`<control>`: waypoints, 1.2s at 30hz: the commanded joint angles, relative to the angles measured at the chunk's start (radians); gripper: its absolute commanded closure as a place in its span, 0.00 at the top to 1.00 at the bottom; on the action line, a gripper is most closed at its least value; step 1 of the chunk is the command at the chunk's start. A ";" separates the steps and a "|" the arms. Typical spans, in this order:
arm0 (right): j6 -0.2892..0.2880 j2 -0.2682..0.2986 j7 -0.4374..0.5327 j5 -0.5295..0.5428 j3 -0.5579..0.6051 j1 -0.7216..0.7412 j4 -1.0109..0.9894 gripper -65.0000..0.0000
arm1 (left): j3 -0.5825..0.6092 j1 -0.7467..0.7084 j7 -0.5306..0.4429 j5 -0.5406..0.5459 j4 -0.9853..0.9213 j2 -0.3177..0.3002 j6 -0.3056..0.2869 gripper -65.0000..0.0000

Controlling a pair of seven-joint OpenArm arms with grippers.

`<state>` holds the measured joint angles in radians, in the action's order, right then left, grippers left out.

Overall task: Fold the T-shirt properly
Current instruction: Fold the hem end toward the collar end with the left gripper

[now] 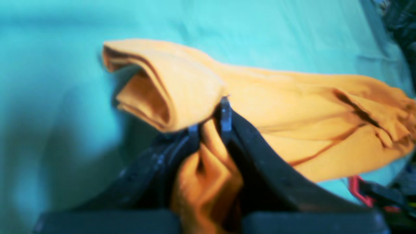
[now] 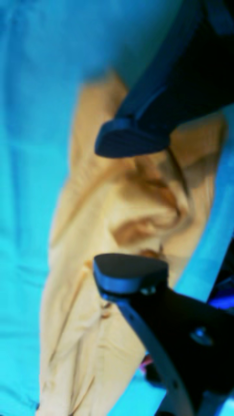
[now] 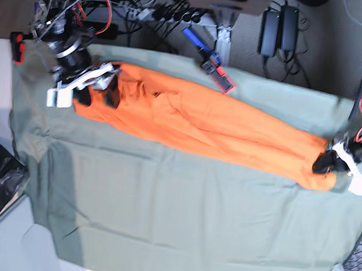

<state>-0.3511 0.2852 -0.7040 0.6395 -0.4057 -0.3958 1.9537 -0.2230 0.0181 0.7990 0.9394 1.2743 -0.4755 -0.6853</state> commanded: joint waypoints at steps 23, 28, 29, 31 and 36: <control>-0.092 0.011 0.017 0.023 -0.101 0.005 0.047 0.68 | 0.254 0.058 -0.040 -0.177 0.329 -0.037 -0.013 0.00; -0.092 0.011 0.018 0.023 -0.101 0.004 0.047 0.68 | 0.370 0.063 -0.048 -0.334 0.374 0.069 -0.013 0.00; -0.092 0.011 0.018 0.022 -0.101 0.004 0.047 0.68 | 0.386 0.063 -0.055 -0.385 0.369 0.084 -0.013 0.00; -0.092 0.011 0.018 0.023 -0.101 0.005 0.047 0.68 | 0.411 0.063 -0.080 -0.457 0.350 0.105 -0.013 0.00; -0.092 0.011 0.019 0.023 -0.101 0.005 0.047 0.68 | 0.439 0.062 -0.085 -0.579 0.323 0.109 -0.013 0.00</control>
<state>-0.3511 0.2825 -0.7109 0.6544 -0.4992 -0.3939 1.9831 0.2214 0.0612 0.7322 0.3511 1.5860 -0.3569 -0.6899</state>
